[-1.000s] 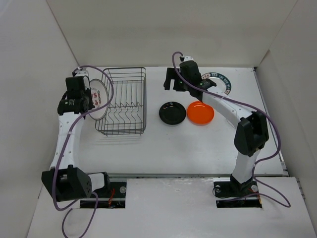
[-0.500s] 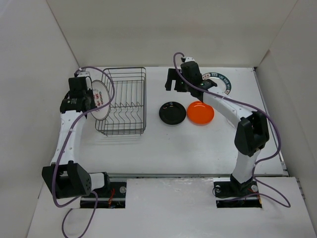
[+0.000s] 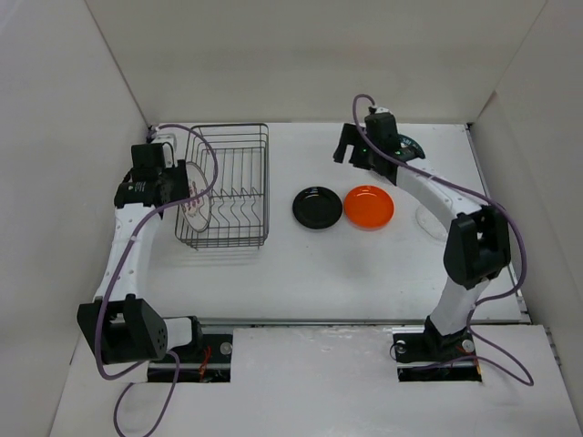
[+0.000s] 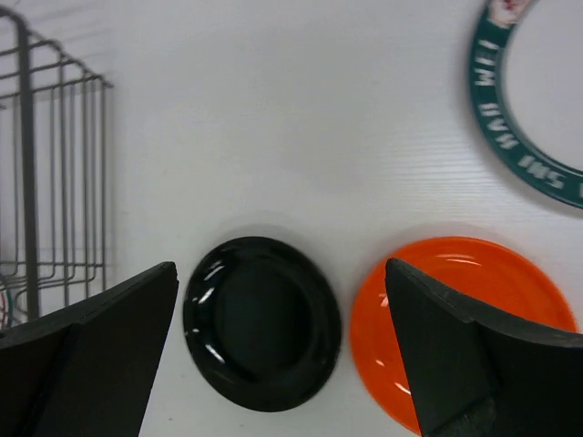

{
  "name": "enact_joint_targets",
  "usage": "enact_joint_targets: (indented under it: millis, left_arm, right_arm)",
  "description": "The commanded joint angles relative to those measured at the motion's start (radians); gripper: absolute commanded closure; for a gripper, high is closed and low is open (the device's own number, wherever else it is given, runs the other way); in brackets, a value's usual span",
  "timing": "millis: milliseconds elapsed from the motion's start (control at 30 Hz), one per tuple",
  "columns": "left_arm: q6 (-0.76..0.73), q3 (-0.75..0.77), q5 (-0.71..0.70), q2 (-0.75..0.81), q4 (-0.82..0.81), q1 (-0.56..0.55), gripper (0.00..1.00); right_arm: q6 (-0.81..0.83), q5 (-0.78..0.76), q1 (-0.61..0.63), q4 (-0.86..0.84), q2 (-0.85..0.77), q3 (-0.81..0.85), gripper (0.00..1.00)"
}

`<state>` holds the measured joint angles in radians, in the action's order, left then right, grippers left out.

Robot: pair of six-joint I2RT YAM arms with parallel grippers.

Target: Load the plates into the dish rack

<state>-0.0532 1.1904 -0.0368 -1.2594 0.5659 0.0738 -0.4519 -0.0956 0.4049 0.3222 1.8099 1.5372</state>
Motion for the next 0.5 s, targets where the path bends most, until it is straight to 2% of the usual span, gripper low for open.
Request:
enact_joint_targets:
  millis: [0, 67, 100, 200, 267, 300, 367, 467]
  left_arm:
    - [-0.010, -0.005, 0.048, 0.022, -0.018, -0.002, 0.53]
    - [-0.010, -0.005, 0.048, 0.022, -0.018, -0.011, 0.49]
    - [-0.019, -0.005, 0.048, 0.022, -0.018, -0.011, 0.42]
    - [-0.019, -0.005, 0.061, 0.022, -0.018, -0.011, 0.32]
    - [-0.028, 0.018, 0.070, 0.058, -0.009, -0.011, 0.06]
    - [-0.028, 0.018, 0.081, 0.069, -0.009, -0.011, 0.00]
    - [-0.037, 0.041, 0.092, 0.087, -0.009, -0.011, 0.00]
    - [-0.076, 0.066, 0.142, 0.098, 0.002, -0.011, 0.00]
  right_arm:
    - [-0.028, 0.030, -0.077, -0.064, -0.087, -0.038, 0.00]
    - [-0.028, 0.014, -0.096, -0.054, -0.096, -0.038, 0.00]
    - [-0.028, -0.002, -0.106, -0.031, -0.096, -0.038, 0.00]
    - [-0.028, -0.019, -0.179, -0.052, -0.106, -0.086, 0.00]
    - [-0.077, 0.032, -0.286, -0.101, -0.106, -0.139, 0.00]
    - [-0.097, 0.054, -0.325, -0.124, -0.106, -0.162, 0.00]
    - [-0.126, 0.065, -0.388, -0.198, -0.106, -0.221, 0.00]
    - [-0.136, 0.097, -0.484, -0.235, -0.040, -0.218, 0.00]
